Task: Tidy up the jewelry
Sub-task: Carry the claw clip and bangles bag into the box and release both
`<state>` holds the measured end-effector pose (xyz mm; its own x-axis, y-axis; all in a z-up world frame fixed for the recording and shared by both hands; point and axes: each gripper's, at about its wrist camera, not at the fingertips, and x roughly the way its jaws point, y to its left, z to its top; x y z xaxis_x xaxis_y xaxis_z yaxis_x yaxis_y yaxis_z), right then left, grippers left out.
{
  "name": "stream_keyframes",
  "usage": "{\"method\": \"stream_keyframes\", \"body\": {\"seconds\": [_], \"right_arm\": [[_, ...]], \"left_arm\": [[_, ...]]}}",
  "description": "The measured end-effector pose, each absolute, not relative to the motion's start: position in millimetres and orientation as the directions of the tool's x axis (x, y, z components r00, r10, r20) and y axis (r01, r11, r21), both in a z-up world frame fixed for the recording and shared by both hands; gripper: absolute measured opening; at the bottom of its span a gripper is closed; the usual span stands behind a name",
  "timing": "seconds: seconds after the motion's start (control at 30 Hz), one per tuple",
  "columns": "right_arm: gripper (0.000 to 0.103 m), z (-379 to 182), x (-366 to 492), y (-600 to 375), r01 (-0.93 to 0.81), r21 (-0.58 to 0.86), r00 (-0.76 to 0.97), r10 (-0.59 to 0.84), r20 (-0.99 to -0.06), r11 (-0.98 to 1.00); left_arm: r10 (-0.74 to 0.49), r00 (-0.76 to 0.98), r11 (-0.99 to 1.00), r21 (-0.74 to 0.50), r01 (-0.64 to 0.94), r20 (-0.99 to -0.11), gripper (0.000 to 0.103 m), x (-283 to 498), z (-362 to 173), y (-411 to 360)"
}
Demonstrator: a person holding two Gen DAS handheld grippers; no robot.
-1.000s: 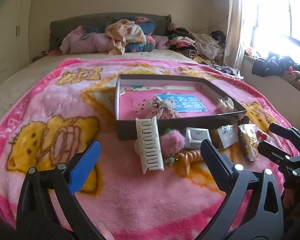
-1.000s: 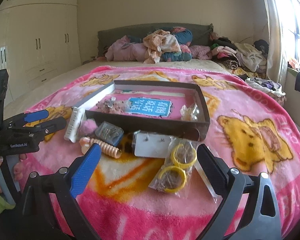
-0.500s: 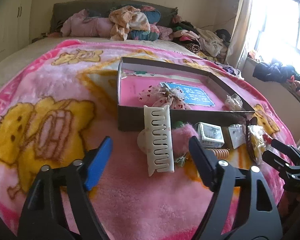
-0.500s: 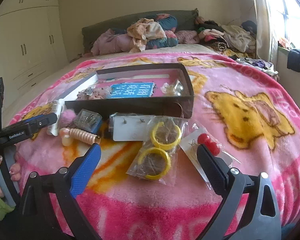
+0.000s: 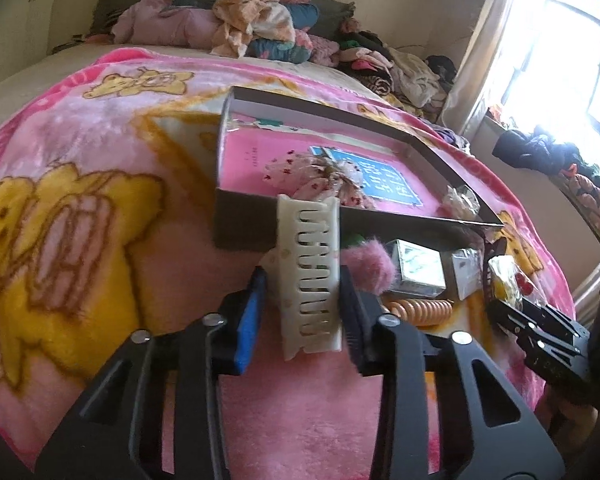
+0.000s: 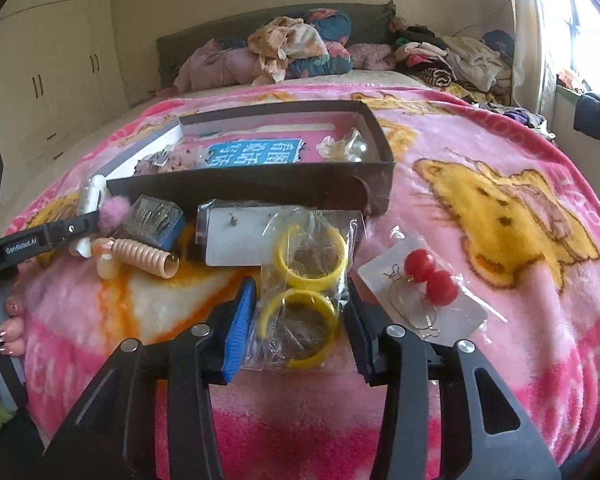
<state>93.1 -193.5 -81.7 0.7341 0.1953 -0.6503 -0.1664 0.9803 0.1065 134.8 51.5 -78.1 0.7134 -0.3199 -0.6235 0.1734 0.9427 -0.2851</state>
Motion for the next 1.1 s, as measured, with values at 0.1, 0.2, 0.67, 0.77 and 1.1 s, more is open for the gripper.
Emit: {"method": "stream_keyframes", "body": {"seconds": [0.1,0.2,0.67,0.77,1.1], "right_arm": [[0.041,-78.2,89.2,-198.0,-0.163,0.124,0.738,0.204,-0.643,0.979],[0.041,-74.3,84.4,-201.3,-0.164,0.132,0.744,0.210,-0.634,0.978],[0.040,-52.9,71.4,-200.8,-0.207,0.134,0.762,0.246,-0.599,0.969],[0.040,-49.2,70.6,-199.6,-0.220,0.129,0.768,0.253,-0.589,0.967],[0.040,-36.6,72.6,-198.6,-0.246,0.135,0.777,0.278,-0.564,0.960]], "left_arm": [[-0.325,0.712,0.941,-0.283,0.183,-0.622,0.020,133.9,-76.4,50.2],[-0.328,0.710,0.940,-0.286,0.183,-0.623,0.020,133.5,-75.4,50.6],[-0.268,0.759,0.962,-0.210,0.176,-0.594,0.019,109.9,-52.3,56.5],[-0.266,0.764,0.962,-0.209,0.174,-0.588,0.019,108.2,-48.5,57.1],[-0.268,0.777,0.960,-0.226,0.166,-0.569,0.019,110.2,-33.2,55.2]]}}
